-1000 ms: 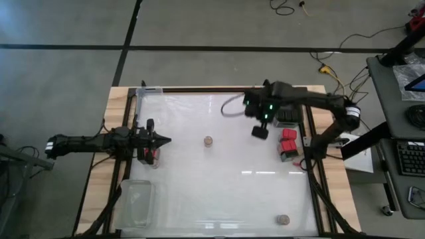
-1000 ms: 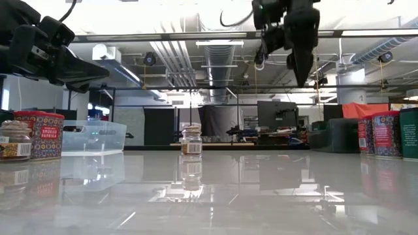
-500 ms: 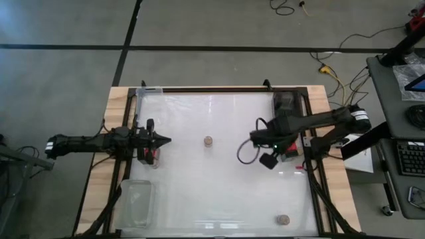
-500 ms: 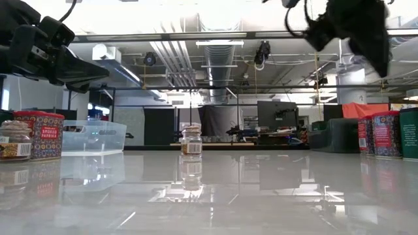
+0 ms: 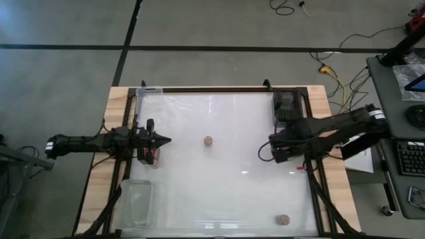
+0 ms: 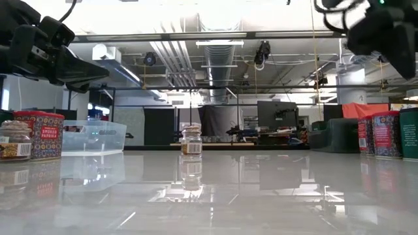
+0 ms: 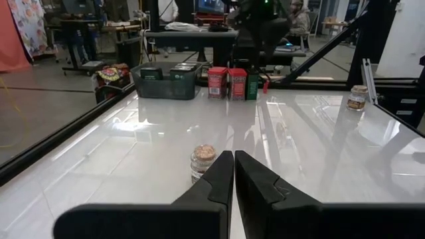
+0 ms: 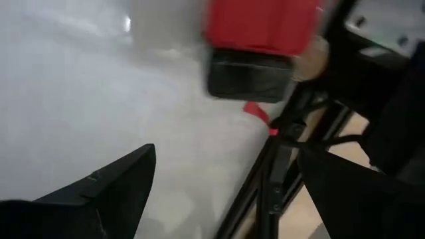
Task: Sort spices by type
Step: Put the black seasoning can into the black bin
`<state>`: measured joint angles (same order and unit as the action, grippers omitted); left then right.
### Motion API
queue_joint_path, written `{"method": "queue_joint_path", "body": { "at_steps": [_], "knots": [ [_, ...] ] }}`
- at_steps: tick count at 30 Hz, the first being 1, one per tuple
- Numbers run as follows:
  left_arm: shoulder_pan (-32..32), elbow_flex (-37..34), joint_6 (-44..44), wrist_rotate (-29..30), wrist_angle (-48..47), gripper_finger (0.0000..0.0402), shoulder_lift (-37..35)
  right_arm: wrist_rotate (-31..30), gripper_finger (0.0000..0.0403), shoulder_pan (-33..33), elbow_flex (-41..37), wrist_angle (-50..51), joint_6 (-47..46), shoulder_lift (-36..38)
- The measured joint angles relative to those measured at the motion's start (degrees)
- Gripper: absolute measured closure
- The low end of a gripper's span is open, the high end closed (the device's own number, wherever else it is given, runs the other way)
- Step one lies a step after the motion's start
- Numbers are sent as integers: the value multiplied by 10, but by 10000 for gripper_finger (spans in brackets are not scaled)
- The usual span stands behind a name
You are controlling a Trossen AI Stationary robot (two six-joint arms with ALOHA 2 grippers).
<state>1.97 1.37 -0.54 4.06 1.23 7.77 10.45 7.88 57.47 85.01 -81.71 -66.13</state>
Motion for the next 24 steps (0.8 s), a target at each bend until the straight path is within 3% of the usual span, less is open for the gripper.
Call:
{"method": "queue_joint_path", "body": {
  "at_steps": [6, 10, 17, 24],
  "knots": [
    [0, 0, 0, 0, 0, 401, 0, 15, 46, 0, -48, -42, -53, 39],
    [0, 0, 0, 0, 0, 401, 0, 10, 46, 0, -58, -92, -39, 44],
    [0, 0, 0, 0, 0, 401, 0, -4, 44, -2, -79, -91, -2, 15],
    [0, 0, 0, 0, 0, 401, 0, -10, 16, -20, -89, -90, 11, 11]
  ]
}}
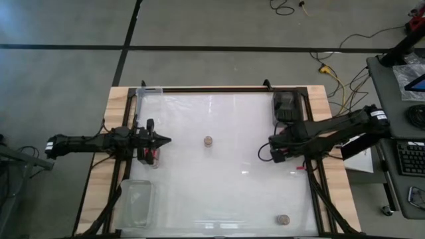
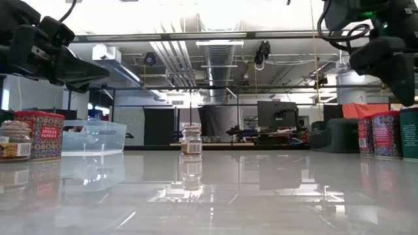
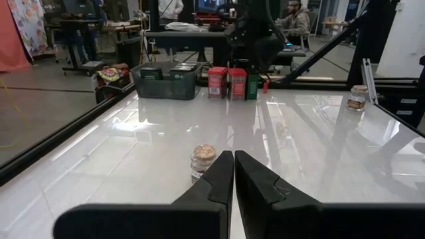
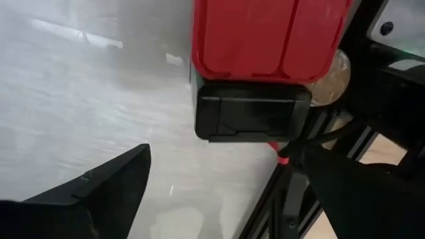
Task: Sort spices by type
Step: Put the black seasoning can into the black bin
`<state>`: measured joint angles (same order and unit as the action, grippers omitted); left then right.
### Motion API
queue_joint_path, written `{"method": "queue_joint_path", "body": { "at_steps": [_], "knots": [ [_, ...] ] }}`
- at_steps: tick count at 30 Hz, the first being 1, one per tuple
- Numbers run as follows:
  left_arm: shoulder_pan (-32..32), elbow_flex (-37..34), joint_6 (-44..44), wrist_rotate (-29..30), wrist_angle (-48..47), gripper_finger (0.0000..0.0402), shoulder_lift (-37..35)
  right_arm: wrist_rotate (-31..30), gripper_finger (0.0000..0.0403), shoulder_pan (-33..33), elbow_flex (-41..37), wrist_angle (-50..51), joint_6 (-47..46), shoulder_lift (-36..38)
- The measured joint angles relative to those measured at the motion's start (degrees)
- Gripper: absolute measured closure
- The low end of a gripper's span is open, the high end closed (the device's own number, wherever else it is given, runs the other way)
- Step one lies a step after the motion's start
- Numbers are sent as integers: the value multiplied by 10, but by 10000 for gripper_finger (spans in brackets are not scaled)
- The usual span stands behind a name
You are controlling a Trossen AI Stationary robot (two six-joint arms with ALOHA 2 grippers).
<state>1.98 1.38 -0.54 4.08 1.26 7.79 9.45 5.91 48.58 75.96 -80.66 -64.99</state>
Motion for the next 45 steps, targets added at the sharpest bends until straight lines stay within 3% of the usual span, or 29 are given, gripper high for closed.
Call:
{"method": "queue_joint_path", "body": {
  "at_steps": [17, 32, 39, 45],
  "knots": [
    [0, 0, 0, 0, 0, 402, 0, -16, 5, -32, -34, -5, 31, 0],
    [0, 0, 0, 0, 0, 401, 0, -15, 6, -32, -49, -80, 9, -23],
    [0, 0, 0, 0, 0, 401, 0, -15, 44, -32, -49, -133, -3, -53],
    [0, 0, 0, 0, 0, 401, 0, 2, 106, -32, -49, -157, -4, -72]
  ]
}}
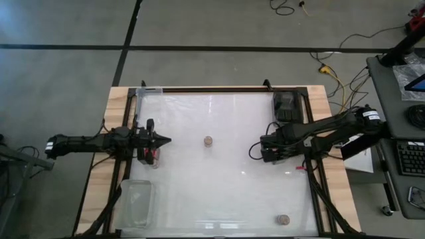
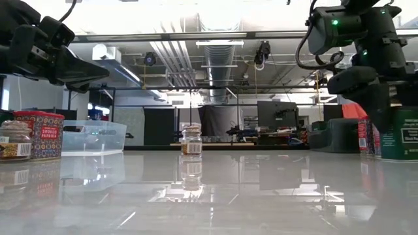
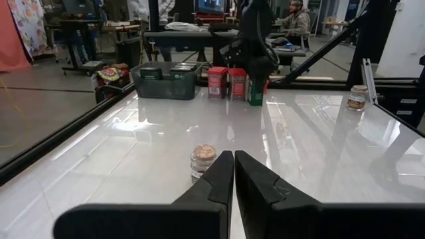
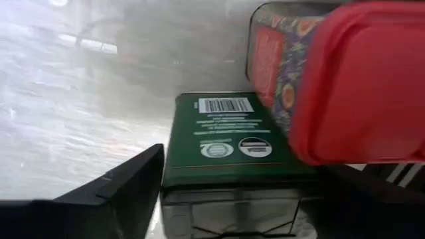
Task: Sort spices by type
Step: Put the black seasoning can into the black bin
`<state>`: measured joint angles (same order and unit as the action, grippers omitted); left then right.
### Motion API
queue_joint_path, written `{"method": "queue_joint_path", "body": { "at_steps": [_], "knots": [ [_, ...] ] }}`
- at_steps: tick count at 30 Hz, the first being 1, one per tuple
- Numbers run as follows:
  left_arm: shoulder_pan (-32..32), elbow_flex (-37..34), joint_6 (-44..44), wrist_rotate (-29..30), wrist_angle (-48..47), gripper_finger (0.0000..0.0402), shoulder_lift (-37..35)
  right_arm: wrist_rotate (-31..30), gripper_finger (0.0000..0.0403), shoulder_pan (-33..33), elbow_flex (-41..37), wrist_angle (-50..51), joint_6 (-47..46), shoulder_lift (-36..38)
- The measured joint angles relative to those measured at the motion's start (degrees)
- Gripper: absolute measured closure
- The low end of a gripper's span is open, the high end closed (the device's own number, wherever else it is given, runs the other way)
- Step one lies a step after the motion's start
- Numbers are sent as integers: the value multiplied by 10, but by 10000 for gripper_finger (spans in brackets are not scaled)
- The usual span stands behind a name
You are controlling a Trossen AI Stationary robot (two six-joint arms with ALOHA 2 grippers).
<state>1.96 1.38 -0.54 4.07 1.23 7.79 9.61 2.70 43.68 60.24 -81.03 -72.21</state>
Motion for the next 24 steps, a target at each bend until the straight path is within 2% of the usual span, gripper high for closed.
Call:
{"method": "queue_joint_path", "body": {
  "at_steps": [4, 10, 16, 20, 24],
  "knots": [
    [0, 0, 0, 0, 0, 401, 0, -1, 149, 0, 7, -21, 0, -3],
    [0, 0, 0, 0, 0, 401, 0, -26, 149, 0, 57, -54, 9, -3],
    [0, 0, 0, 0, 0, 401, 0, -78, 117, -5, 119, -53, 27, -3],
    [0, 0, 0, 0, 0, 401, 0, -102, 134, -22, 158, -51, 49, -4],
    [0, 0, 0, 0, 0, 401, 0, -130, 142, -59, 205, -49, 119, -4]
  ]
}}
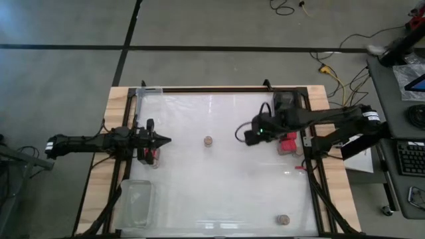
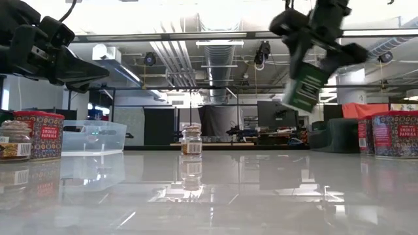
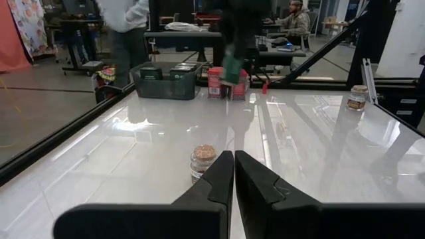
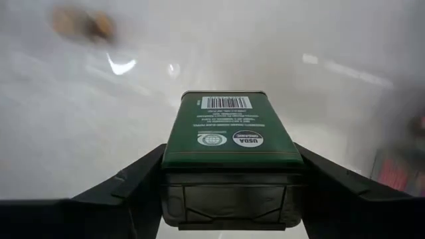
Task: Sort spices by type
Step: Put the black seasoning can into the black bin
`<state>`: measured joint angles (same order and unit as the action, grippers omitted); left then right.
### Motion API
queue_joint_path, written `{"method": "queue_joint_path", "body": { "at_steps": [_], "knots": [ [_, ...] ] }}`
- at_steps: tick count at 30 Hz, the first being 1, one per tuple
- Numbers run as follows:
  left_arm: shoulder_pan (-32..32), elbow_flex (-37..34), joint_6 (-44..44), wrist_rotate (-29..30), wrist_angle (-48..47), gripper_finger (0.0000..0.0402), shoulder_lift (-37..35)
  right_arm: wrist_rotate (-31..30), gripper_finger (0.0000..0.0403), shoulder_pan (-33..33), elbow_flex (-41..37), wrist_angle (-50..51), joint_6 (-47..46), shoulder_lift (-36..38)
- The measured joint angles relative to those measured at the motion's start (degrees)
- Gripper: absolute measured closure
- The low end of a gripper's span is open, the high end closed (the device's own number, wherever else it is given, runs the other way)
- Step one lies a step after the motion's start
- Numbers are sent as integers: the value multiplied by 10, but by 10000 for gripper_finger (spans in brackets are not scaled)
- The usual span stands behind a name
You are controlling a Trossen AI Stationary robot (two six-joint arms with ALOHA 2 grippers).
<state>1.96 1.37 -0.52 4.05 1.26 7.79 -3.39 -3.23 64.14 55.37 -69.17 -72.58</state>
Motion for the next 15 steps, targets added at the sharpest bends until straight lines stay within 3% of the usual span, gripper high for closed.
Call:
{"method": "queue_joint_path", "body": {
  "at_steps": [9, 15],
  "knots": [
    [0, 0, 0, 0, 0, 401, 0, -32, 119, -149, 100, 17, 214, 0],
    [0, 0, 0, 0, 0, 401, 0, -35, 142, -269, 156, 11, 372, 0]
  ]
}}
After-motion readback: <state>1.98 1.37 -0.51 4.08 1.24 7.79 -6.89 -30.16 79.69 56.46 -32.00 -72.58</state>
